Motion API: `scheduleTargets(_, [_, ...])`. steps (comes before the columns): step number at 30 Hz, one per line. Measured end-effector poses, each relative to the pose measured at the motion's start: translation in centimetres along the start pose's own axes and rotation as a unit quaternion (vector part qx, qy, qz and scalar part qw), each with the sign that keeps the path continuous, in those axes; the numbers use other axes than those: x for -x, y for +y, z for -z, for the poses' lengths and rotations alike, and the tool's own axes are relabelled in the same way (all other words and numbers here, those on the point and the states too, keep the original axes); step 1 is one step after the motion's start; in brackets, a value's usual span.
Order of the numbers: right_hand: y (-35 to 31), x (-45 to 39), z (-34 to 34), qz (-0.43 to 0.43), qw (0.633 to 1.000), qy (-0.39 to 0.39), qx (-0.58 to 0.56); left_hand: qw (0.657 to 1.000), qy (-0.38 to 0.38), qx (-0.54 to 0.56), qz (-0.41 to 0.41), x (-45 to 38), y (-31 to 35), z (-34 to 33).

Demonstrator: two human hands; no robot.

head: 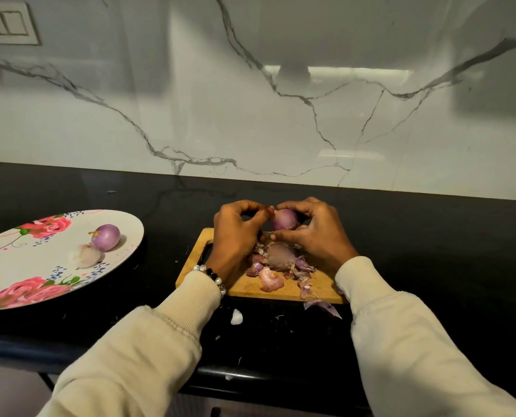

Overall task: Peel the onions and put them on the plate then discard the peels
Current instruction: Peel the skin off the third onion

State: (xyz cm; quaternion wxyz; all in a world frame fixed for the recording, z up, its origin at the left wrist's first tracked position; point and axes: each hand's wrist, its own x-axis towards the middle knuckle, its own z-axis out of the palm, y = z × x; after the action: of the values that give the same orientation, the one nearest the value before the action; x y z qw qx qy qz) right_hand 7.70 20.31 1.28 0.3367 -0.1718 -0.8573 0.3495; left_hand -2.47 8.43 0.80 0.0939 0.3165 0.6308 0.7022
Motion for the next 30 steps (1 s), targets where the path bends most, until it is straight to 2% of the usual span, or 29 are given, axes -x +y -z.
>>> scheduleTargets(7, [0.18,-0.16,0.21,-0.032,0.998,0.016,-0.058,0.999,-0.042,0.000,0.014,-0.05,-0.32,-0.07])
scheduleTargets(16, [0.38,-0.27,0.45,-0.063,0.993,0.034,-0.090,1.000,-0.003,-0.017,0.017,-0.42,-0.55,0.12])
scheduleTargets(23, [0.38,-0.40,0.61,-0.053,0.993,0.004,-0.107,0.995,0.035,-0.076,-0.047,-0.74,-0.80,0.29])
scheduleTargets(30, [0.33,-0.34,0.62,-0.043,0.993,-0.036,-0.106,0.996,-0.004,-0.055,-0.076,-0.45,-0.35,0.25])
